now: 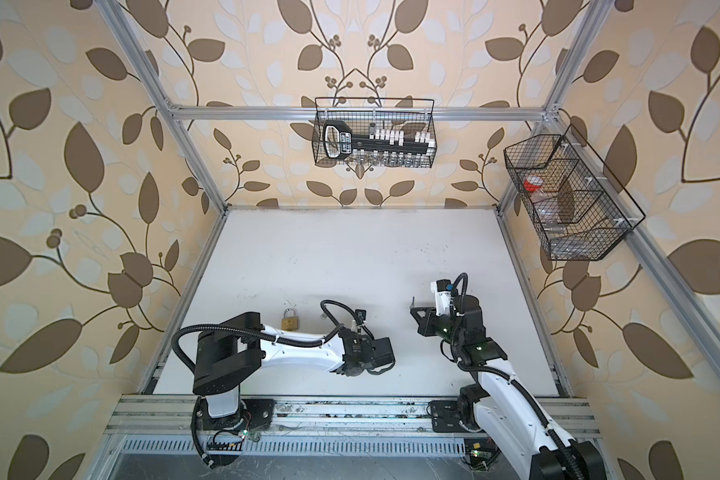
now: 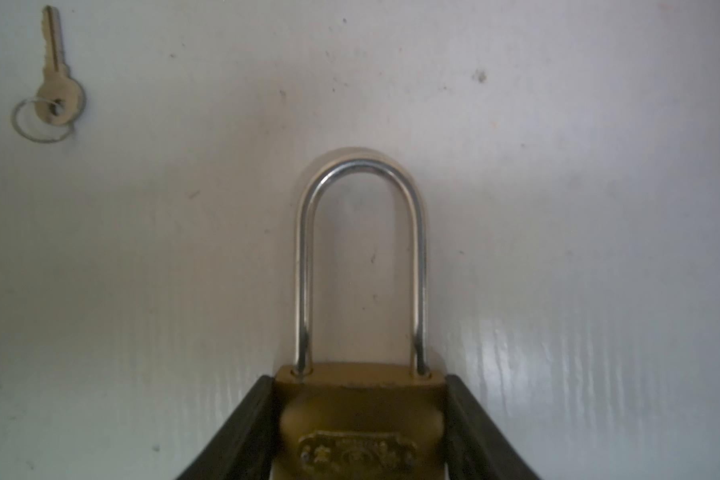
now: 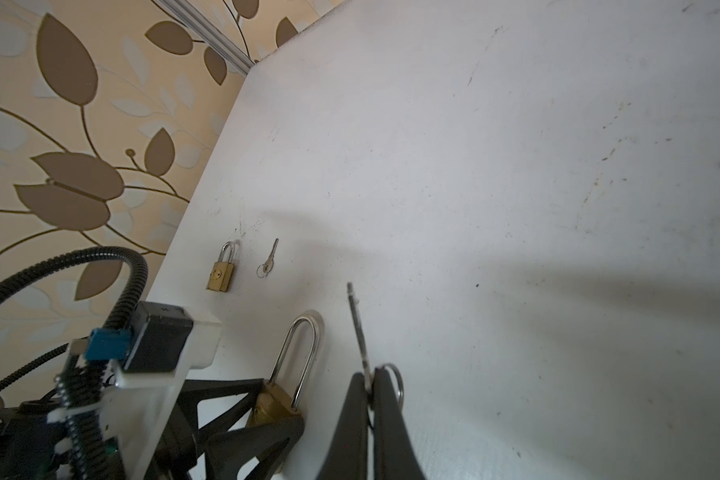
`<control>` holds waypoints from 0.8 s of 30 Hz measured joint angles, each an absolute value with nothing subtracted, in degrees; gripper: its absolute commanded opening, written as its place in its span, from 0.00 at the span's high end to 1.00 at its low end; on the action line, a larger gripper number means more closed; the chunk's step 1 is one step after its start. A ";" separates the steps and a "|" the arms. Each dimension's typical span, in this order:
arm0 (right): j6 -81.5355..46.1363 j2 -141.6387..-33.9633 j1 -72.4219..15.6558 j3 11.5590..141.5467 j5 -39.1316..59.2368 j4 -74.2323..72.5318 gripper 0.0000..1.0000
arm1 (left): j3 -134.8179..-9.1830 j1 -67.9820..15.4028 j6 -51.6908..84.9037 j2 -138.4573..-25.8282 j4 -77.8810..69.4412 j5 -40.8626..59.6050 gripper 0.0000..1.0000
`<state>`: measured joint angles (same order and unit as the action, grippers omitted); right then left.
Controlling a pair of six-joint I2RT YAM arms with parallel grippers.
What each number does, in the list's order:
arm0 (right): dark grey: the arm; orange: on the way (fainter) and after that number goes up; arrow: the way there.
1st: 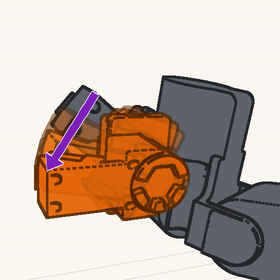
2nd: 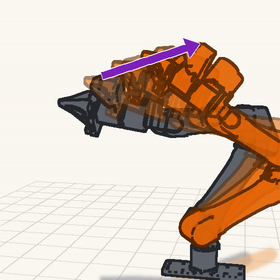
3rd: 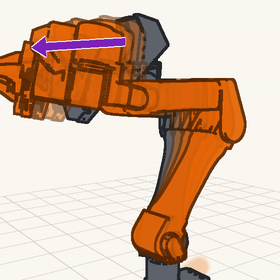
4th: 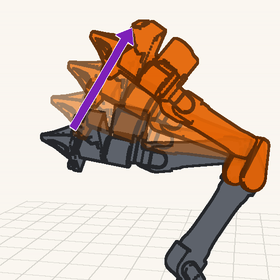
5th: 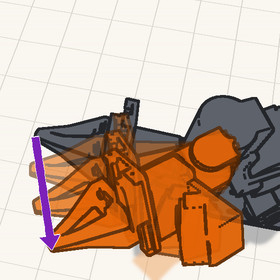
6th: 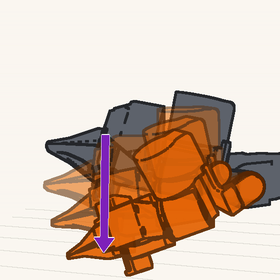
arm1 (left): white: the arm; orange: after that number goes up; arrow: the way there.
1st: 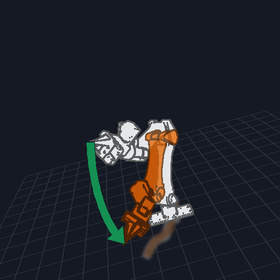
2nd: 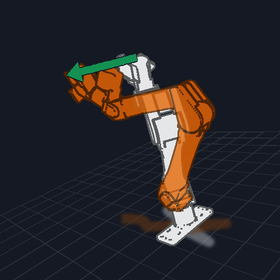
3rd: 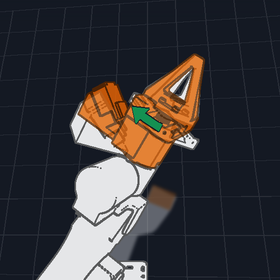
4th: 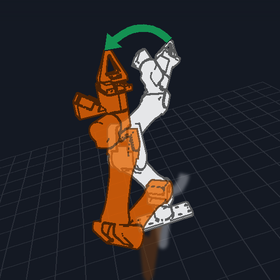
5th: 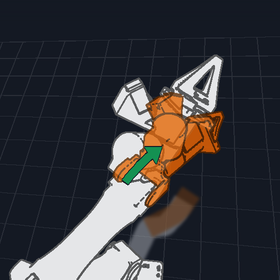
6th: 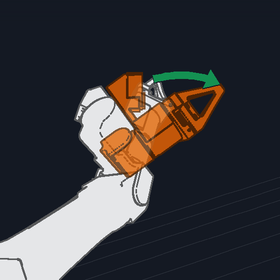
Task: Unlock with the key
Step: 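Close the left gripper on the large brass padlock body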
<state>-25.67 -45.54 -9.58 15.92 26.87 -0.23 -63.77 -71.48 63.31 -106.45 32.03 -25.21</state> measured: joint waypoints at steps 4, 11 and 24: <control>-25.65 -45.65 -9.58 15.90 26.87 -0.25 1.00 | -64.14 -68.71 61.30 -106.45 31.94 -24.29 0.50; -25.67 -45.87 -9.58 15.84 26.87 -0.27 1.00 | -64.58 -65.49 58.67 -106.45 31.79 -22.70 0.41; -25.67 -45.89 -9.58 15.84 27.07 -0.51 1.00 | -66.83 -65.14 58.92 -108.16 32.40 -21.28 0.32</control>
